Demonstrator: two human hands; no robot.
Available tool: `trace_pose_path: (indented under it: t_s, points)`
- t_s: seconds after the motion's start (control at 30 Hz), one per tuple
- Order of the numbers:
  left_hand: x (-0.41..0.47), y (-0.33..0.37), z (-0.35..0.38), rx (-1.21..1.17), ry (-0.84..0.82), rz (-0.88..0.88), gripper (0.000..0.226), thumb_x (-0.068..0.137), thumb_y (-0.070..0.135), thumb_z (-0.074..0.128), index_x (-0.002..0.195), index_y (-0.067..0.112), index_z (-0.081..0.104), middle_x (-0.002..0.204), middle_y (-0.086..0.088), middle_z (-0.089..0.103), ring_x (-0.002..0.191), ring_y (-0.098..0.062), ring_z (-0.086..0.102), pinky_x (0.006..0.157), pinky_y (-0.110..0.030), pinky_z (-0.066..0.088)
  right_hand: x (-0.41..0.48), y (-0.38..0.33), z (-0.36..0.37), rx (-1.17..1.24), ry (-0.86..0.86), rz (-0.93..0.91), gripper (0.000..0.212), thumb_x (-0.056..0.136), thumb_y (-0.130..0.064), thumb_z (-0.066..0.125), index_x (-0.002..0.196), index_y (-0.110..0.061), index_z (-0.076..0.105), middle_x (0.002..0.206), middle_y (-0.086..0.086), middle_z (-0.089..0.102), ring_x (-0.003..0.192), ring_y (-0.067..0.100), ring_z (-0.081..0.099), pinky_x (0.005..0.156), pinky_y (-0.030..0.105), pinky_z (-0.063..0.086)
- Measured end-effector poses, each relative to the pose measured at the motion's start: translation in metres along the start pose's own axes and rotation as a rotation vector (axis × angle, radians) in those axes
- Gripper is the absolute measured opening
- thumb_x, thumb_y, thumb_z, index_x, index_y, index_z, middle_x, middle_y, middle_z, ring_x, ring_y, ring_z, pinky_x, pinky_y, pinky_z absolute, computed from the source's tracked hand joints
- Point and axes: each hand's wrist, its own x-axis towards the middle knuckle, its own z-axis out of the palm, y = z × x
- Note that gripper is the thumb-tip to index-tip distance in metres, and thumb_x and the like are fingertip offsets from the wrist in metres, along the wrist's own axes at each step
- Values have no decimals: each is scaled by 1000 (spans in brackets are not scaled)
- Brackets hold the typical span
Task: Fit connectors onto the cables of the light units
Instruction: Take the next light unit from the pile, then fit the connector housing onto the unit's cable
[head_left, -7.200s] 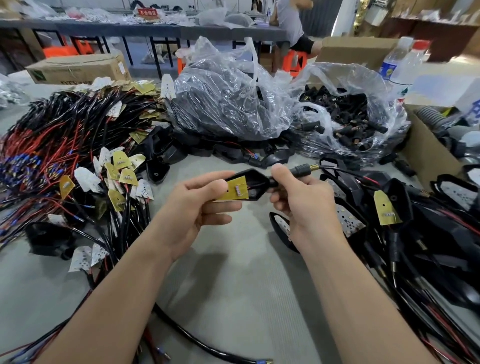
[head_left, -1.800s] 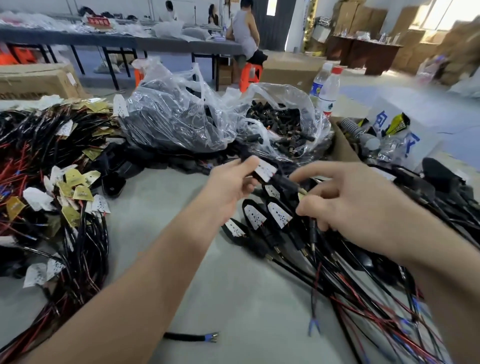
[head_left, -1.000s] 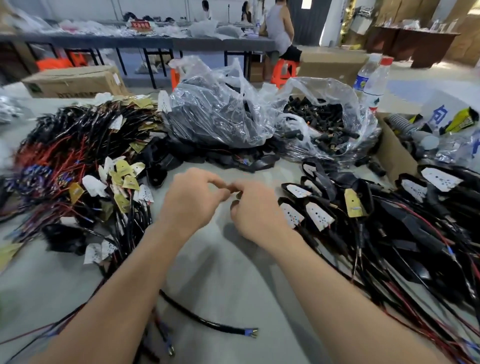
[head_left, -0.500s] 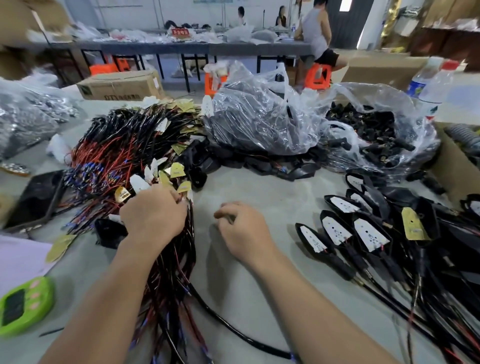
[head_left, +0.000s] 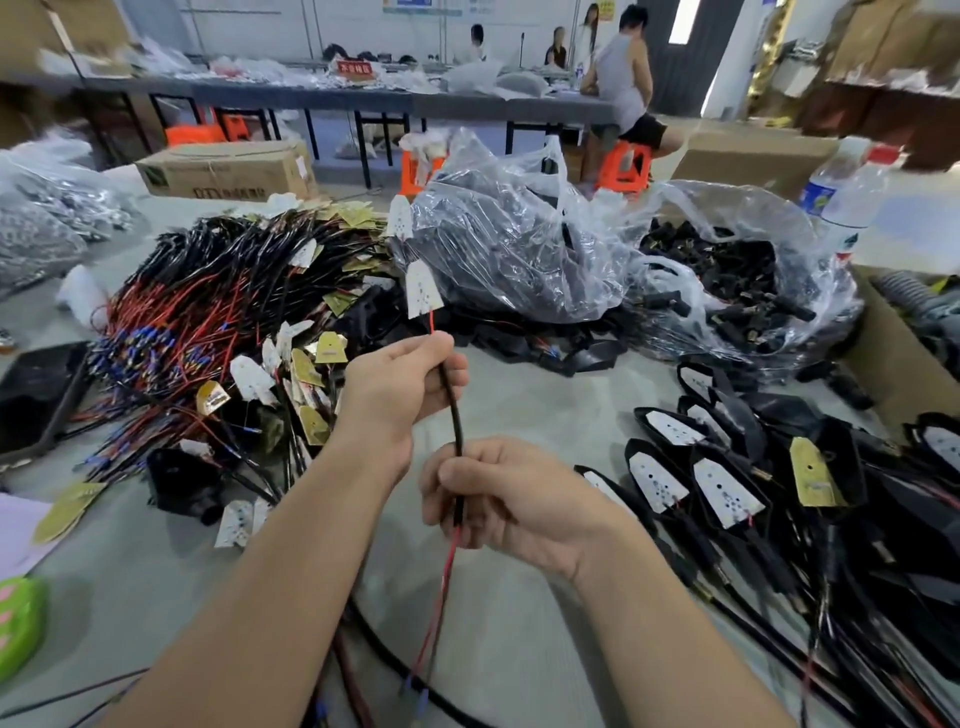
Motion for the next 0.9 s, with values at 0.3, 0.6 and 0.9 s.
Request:
trace_pose_path:
  t_s: [0.3, 0.6, 0.9]
  points:
    - [44, -9, -40, 1758, 222, 307, 27, 85, 18, 59, 109, 19, 71, 117, -6, 54, 111, -29, 56, 94, -41, 43, 2, -11, -25, 131, 452, -298, 33, 106, -18, 49, 79, -10, 68, 79, 18, 74, 55, 18, 69, 48, 22, 53]
    - [3, -9, -24, 1241, 202, 567, 13, 90, 28, 65, 77, 31, 63, 86, 17, 63, 67, -3, 54, 57, -26, 36, 9, -3, -31, -215, 743, -538, 34, 86, 10, 60, 72, -20, 68, 79, 14, 75, 73, 23, 75, 71, 33, 61]
    - [-10, -25, -23, 666, -303, 380, 26, 88, 1, 69, 75, 23, 69, 102, 10, 77, 83, 1, 71, 75, -10, 49, 11, -1, -42, -368, 869, -381, 30, 67, -12, 58, 93, -24, 67, 61, 18, 66, 47, 21, 56, 50, 30, 40]
